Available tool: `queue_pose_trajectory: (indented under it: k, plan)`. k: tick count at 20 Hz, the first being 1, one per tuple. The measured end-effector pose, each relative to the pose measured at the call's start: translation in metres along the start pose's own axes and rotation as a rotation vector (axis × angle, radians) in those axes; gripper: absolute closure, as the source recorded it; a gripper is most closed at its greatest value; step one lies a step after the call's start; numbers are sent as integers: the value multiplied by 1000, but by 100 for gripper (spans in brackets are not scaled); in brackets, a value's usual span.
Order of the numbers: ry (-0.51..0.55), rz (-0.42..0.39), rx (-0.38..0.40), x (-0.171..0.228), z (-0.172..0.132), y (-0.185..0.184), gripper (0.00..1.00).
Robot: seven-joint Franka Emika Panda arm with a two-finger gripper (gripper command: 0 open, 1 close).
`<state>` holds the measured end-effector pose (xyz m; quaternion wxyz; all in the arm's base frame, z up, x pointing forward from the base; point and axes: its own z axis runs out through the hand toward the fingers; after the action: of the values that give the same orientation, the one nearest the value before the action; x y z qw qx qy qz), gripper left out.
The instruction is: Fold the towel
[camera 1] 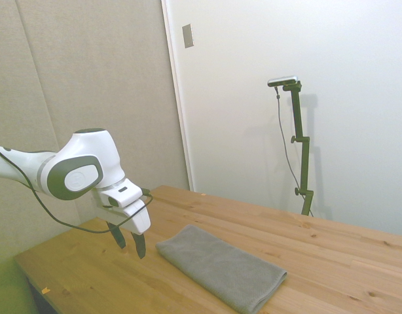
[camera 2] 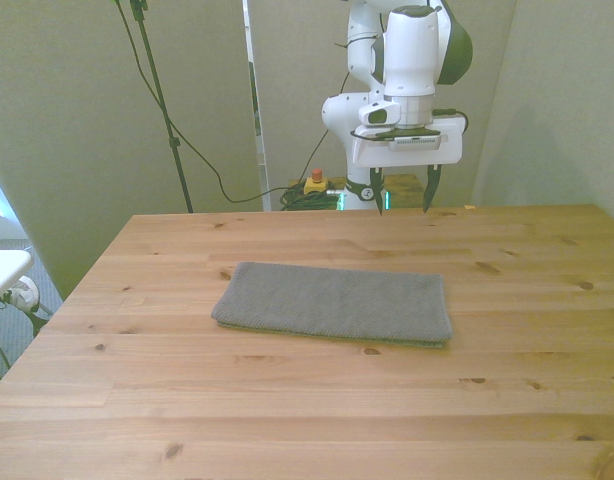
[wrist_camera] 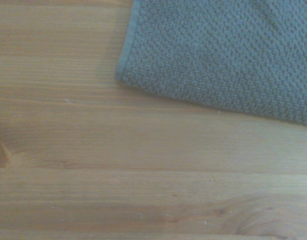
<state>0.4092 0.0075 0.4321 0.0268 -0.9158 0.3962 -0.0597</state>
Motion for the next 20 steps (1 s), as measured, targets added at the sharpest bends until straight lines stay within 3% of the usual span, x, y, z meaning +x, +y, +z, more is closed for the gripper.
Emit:
queue_pose_trajectory:
  k: [4, 8, 14, 20]
  plan:
    - [5, 25, 16, 0, 1, -8, 0]
    - [79, 63, -3, 0, 1, -53, 0]
    - [279, 119, -201, -6, 34, -137, 0]
    - [398, 141, -300, -20, 70, -200, 0]
